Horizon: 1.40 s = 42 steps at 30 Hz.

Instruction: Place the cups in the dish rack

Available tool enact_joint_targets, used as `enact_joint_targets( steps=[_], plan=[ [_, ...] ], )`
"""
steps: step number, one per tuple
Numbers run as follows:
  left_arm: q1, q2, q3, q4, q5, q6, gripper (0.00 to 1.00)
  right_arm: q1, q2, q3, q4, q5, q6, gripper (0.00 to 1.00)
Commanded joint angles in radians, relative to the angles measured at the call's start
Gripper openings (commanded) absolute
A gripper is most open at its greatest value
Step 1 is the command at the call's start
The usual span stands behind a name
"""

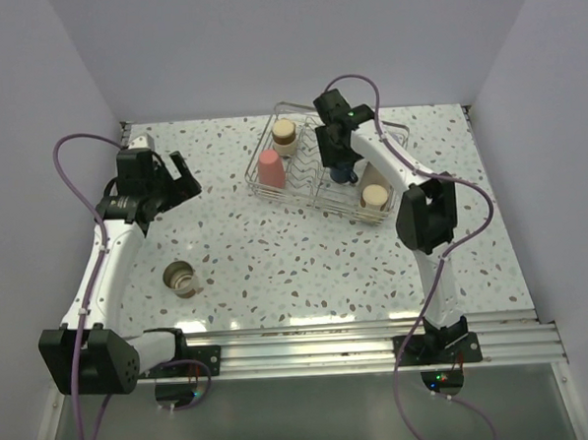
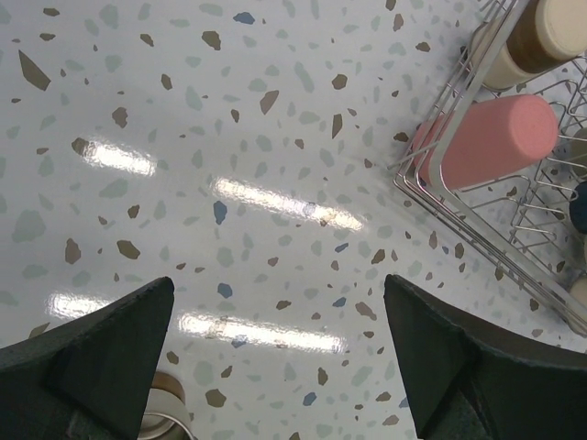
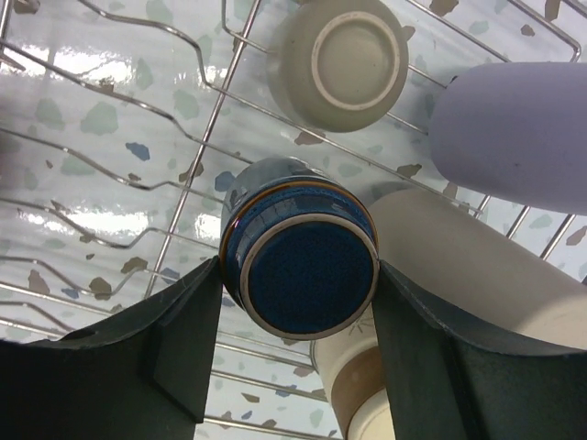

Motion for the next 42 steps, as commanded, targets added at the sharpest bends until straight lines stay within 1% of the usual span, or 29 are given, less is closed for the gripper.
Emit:
enact_joint_targets(
  steps=[1, 5, 9, 20, 21, 22, 25, 27, 28, 31, 32, 35, 36, 38, 39, 42],
  plan=[
    [-0.012, -0.018, 0.004, 0.003, -0.007, 0.035, 1.0, -0.001, -0.026, -0.004, 0.103, 0.05, 0.013, 0.0],
    [-0.015, -0.011, 0.004, 0.007, -0.004, 0.039, 1.0, -0.004, -0.037, -0.064, 0.167, 0.041, 0.045, 0.0],
    [-0.015, -0.006, 0.001, 0.008, -0.003, 0.039, 1.0, -0.004, -0.027, -0.074, 0.19, 0.037, 0.051, 0.0],
    [-0.016, 0.0, -0.008, 0.014, -0.001, 0.038, 1.0, -0.012, 0.004, -0.067, 0.188, 0.053, 0.08, 0.0],
    [-0.016, 0.0, -0.008, 0.014, 0.0, 0.038, 1.0, -0.014, 0.012, -0.061, 0.181, 0.053, 0.08, 0.02],
    [-0.016, 0.002, -0.007, 0.014, 0.0, 0.038, 1.0, -0.014, 0.019, -0.045, 0.174, 0.049, 0.082, 0.07],
    [-0.015, 0.003, -0.002, 0.014, 0.0, 0.039, 1.0, -0.014, 0.036, -0.028, 0.158, 0.044, 0.083, 0.13],
    [-0.016, 0.005, -0.001, 0.013, 0.0, 0.039, 1.0, -0.014, 0.041, -0.027, 0.158, 0.041, 0.082, 0.16],
    [-0.016, 0.008, 0.001, 0.01, 0.0, 0.039, 1.0, -0.014, 0.041, -0.025, 0.158, 0.041, 0.083, 0.2],
    [-0.016, 0.011, 0.002, 0.007, 0.0, 0.039, 1.0, -0.015, 0.036, -0.024, 0.158, 0.043, 0.083, 0.26],
    [-0.016, 0.009, 0.002, 0.003, 0.0, 0.039, 1.0, -0.014, 0.036, -0.024, 0.157, 0.041, 0.082, 0.33],
    [-0.016, 0.011, 0.004, 0.003, 0.0, 0.038, 1.0, -0.015, 0.029, -0.022, 0.155, 0.041, 0.08, 0.46],
    [-0.016, 0.009, 0.002, 0.003, 0.0, 0.038, 1.0, -0.015, 0.026, -0.024, 0.155, 0.041, 0.079, 0.56],
    [-0.016, 0.009, 0.002, 0.003, 0.0, 0.038, 1.0, -0.017, 0.02, -0.022, 0.155, 0.041, 0.077, 0.63],
    [-0.016, 0.011, 0.002, 0.002, 0.0, 0.038, 1.0, -0.015, 0.016, -0.021, 0.154, 0.04, 0.076, 0.69],
    [-0.015, 0.011, 0.002, -0.003, 0.0, 0.038, 1.0, -0.015, 0.009, -0.016, 0.152, 0.038, 0.076, 0.75]
  ],
)
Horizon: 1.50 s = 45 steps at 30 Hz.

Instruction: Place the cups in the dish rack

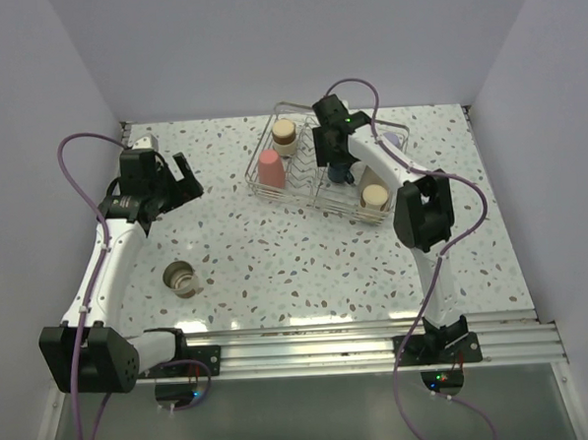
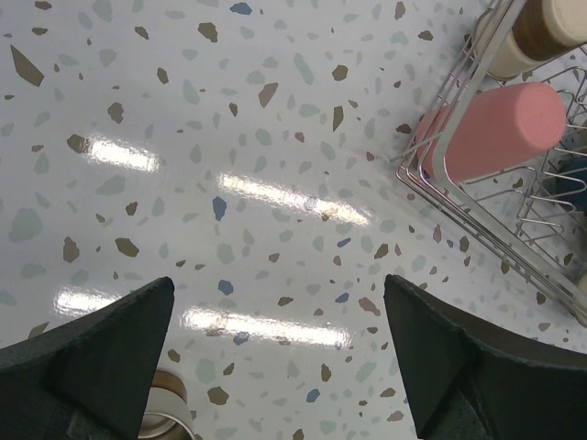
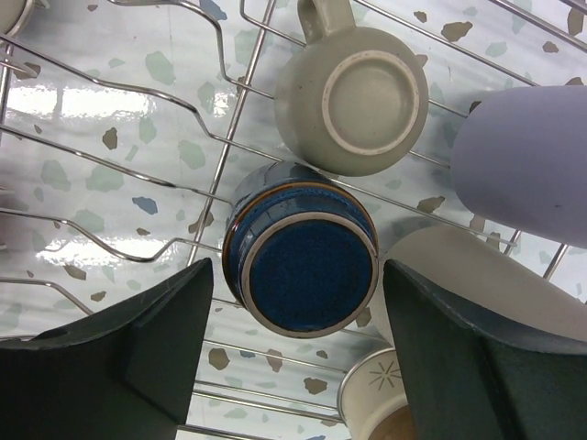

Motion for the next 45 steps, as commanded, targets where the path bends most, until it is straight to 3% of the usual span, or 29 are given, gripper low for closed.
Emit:
enact_joint_targets(
  steps=[1, 6, 7, 8, 16, 22, 30, 39, 45],
  plan=[
    [-0.004, 0.0, 0.007, -0.004, 0.0, 0.022, 1.0, -0.005, -0.034, 0.049, 0.01, 0.018, 0.01, 0.78],
    [-0.002, -0.002, 0.006, -0.012, 0.0, 0.022, 1.0, -0.005, -0.048, 0.055, 0.011, 0.022, 0.008, 0.86],
    [-0.004, -0.003, 0.007, -0.013, 0.0, 0.021, 1.0, -0.006, -0.048, 0.063, 0.01, 0.024, 0.007, 0.94],
    [-0.004, -0.005, 0.009, -0.015, 0.0, 0.024, 1.0, -0.005, -0.048, 0.069, 0.005, 0.024, 0.007, 0.96],
    [-0.004, -0.029, 0.027, -0.112, -0.044, 0.028, 1.0, -0.005, -0.097, 0.159, -0.019, 0.013, 0.011, 0.98],
    [-0.005, -0.16, -0.059, -0.234, -0.052, 0.021, 0.95, -0.005, -0.167, 0.169, -0.012, -0.016, 0.014, 0.98],
    [-0.125, -0.224, -0.221, -0.351, -0.093, -0.074, 0.95, -0.002, -0.266, -0.004, 0.044, -0.051, 0.04, 0.98],
    [-0.147, -0.217, -0.336, -0.311, -0.054, -0.117, 0.83, -0.003, -0.322, -0.093, 0.061, -0.067, 0.033, 0.99],
    [-0.15, -0.18, -0.39, -0.257, -0.049, -0.124, 0.67, -0.002, -0.368, -0.152, 0.076, -0.073, 0.028, 0.99]
  ],
)
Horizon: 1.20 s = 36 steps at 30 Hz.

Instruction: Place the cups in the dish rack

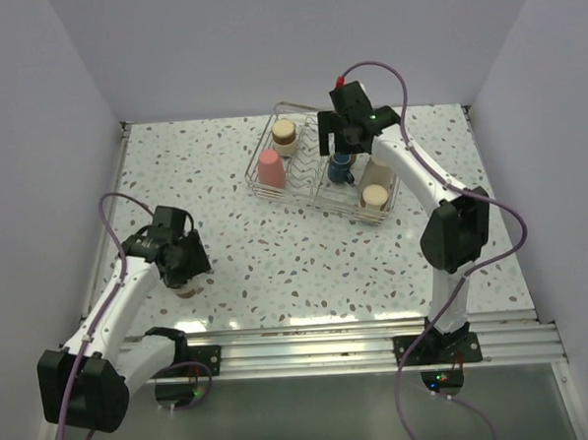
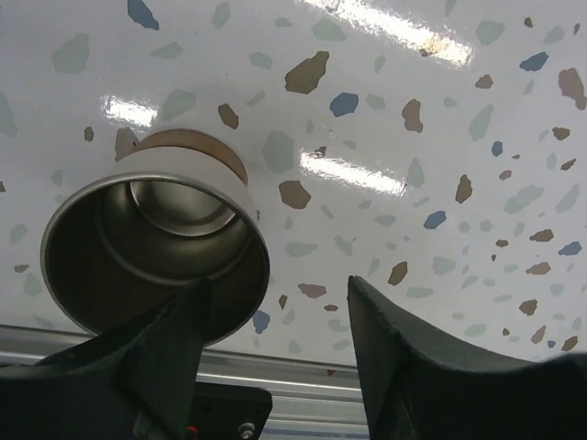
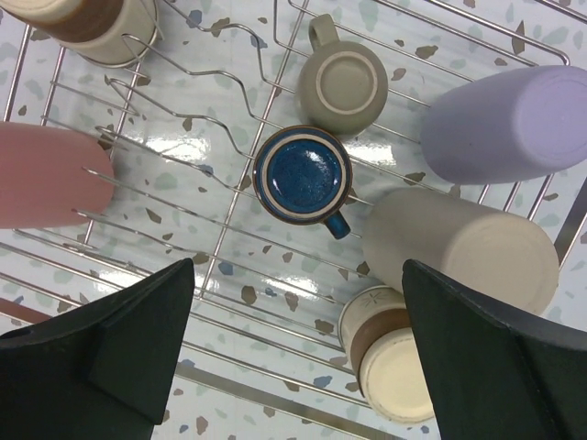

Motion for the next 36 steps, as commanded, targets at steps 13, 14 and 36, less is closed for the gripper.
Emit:
enact_joint_targets(
  steps=[13, 14, 36],
  plan=[
    [-0.014, 0.066, 0.015, 0.065, 0.009, -0.031, 0.0, -0.042, -0.147, -0.095, 0.068, -0.04, 0.008, 0.99],
    [-0.014, 0.07, 0.038, 0.062, 0.01, -0.026, 0.0, -0.045, -0.148, -0.091, 0.063, -0.044, 0.01, 0.98],
    [-0.013, 0.468, 0.563, 1.289, 0.918, -0.386, 0.0, -0.161, -0.138, -0.098, 0.638, -1.101, 0.533, 0.99]
  ],
)
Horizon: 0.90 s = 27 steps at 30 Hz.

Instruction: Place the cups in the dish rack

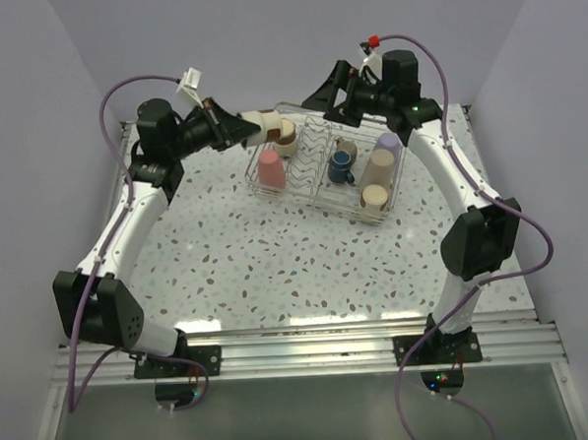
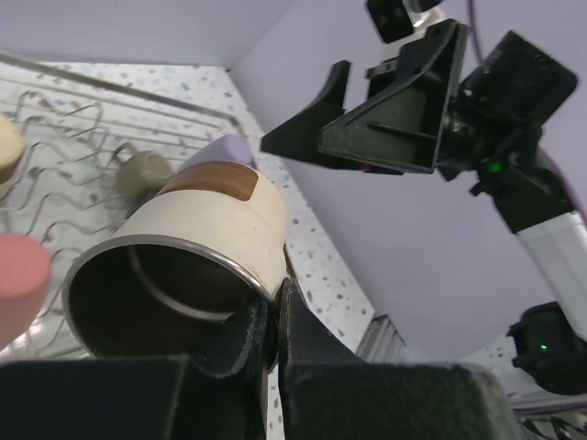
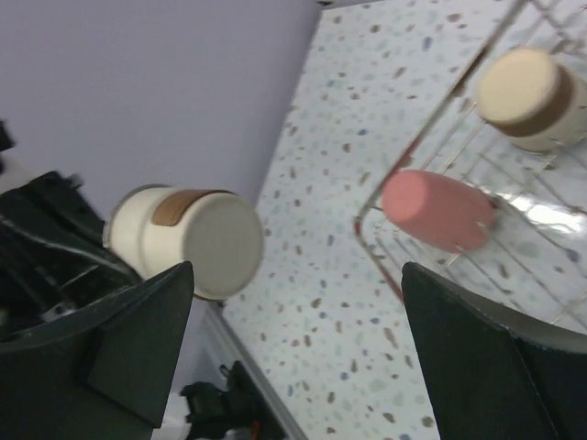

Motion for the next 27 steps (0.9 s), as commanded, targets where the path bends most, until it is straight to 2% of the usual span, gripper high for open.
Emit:
enact_joint_targets(
  steps=[1, 4, 12, 24, 26, 27],
  plan=[
    [-0.002, 0.064, -0.034, 0.485, 0.168, -0.235, 0.0, 0.013, 0.0, -0.05, 0.266, -0.248, 0.242, 0.99],
    [-0.002, 0.114, -0.04, 0.633, 0.178, -0.335, 0.0, 0.019, 0.009, -0.075, 0.358, -0.265, 0.306, 0.98],
    [-0.003, 0.17, -0.077, 0.876, 0.171, -0.497, 0.0, 0.054, 0.041, -0.036, 0.365, -0.268, 0.32, 0.99],
    [-0.006, 0.174, -0.143, 0.96, 0.157, -0.553, 0.0, 0.106, 0.092, -0.001, 0.4, -0.265, 0.349, 0.98],
    [-0.008, 0.173, -0.152, 0.971, 0.152, -0.556, 0.0, 0.114, 0.098, 0.005, 0.403, -0.268, 0.354, 0.94],
    [-0.009, 0.173, -0.155, 0.97, 0.149, -0.554, 0.0, 0.117, 0.101, 0.007, 0.401, -0.271, 0.357, 0.82]
  ],
)
